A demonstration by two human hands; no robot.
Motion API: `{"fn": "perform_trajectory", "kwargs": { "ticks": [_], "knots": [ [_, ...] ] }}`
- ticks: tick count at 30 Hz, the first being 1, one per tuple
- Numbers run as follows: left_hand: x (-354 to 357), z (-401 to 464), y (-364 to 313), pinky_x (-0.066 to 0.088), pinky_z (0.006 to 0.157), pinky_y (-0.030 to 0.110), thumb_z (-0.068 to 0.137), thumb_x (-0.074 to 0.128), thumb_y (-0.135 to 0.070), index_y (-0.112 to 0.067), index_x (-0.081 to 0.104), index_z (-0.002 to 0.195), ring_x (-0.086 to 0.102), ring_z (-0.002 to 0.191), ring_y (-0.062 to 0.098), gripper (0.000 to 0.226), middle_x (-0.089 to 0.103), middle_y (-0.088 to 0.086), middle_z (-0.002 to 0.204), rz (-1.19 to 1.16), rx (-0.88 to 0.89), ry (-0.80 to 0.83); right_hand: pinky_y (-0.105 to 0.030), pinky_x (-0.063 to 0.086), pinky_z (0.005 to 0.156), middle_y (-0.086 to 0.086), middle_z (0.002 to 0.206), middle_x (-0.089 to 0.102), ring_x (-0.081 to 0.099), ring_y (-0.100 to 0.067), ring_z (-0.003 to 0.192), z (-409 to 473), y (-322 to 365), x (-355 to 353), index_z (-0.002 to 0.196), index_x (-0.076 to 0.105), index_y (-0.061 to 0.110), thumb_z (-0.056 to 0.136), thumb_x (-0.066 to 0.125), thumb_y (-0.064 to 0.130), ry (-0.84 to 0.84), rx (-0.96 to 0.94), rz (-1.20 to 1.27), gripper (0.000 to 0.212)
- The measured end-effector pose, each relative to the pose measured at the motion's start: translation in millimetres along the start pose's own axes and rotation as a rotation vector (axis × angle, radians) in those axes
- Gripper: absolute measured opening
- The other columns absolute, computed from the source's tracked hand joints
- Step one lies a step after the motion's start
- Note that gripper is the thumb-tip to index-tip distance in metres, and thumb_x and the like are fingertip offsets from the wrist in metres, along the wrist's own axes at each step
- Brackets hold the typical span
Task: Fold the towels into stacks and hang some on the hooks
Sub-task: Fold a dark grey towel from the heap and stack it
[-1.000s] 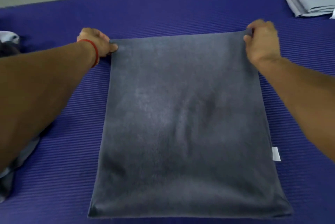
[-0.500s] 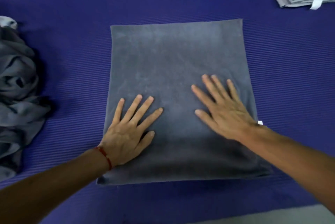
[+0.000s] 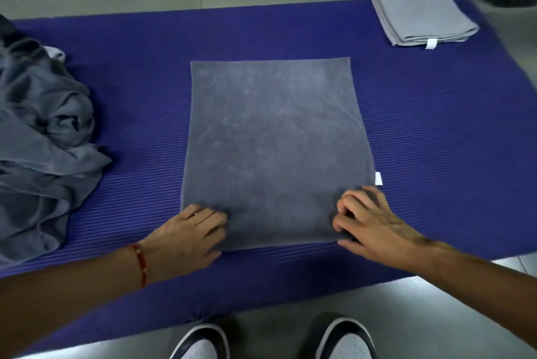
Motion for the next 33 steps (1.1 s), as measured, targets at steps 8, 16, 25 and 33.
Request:
{"fn": "perform_trajectory", "kwargs": {
  "ticks": [8, 16, 25, 33],
  "knots": [
    [-33, 9, 49, 0.046, 0.073, 0.026, 0.105, 0.044, -0.035, -0.027, 0.048, 0.091, 0.048, 0.077, 0.006, 0.017, 0.049, -0.014, 0.089, -0.463, -0.148, 0.002, -0.034, 0.044, 0.083, 0.015, 0.097, 0.052, 0.051, -0.008, 0.091, 24, -47, -30, 0.087, 0.057, 0.031, 0.096, 0.057, 0.044, 0.024, 0.05, 0.258, 0.016],
    [-88, 41, 74, 0.042, 0.076, 0.045, 0.092, 0.055, -0.026, -0.012, 0.066, 0.106, 0.057, 0.097, 0.035, 0.023, 0.062, 0.012, 0.114, 0.059, -0.311, -0.366, -0.047, 0.042, 0.092, -0.005, 0.115, 0.058, 0.055, -0.029, 0.105, 75, -41, -72, 0.115, 0.066, 0.017, 0.092, 0.068, 0.039, -0.221, 0.008, -0.099, 0.032],
    [11, 7, -27, 0.054, 0.076, 0.042, 0.089, 0.054, -0.042, -0.017, 0.068, 0.099, 0.063, 0.088, 0.025, 0.03, 0.064, 0.004, 0.096, 0.069, -0.144, 0.038, -0.06, 0.034, 0.111, 0.002, 0.111, 0.053, 0.052, -0.019, 0.113, 36, 27, 6, 0.096, 0.062, 0.023, 0.087, 0.073, 0.043, 0.027, -0.214, -0.112, 0.024],
    [-8, 6, -30, 0.052, 0.074, 0.042, 0.078, 0.061, -0.026, -0.017, 0.062, 0.091, 0.056, 0.085, 0.024, 0.016, 0.062, 0.002, 0.093, 0.017, -0.08, -0.084, -0.038, 0.046, 0.086, 0.002, 0.092, 0.057, 0.055, -0.021, 0.088, 17, 40, -2, 0.091, 0.059, 0.018, 0.091, 0.056, 0.023, -0.084, -0.102, 0.016, 0.006]
  ]
}}
Point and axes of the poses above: each hand's wrist, its own z-axis towards the middle knuckle, its own x-axis out of the palm, y = z × x, the point moved 6 cm from there along z, towards the middle knuckle
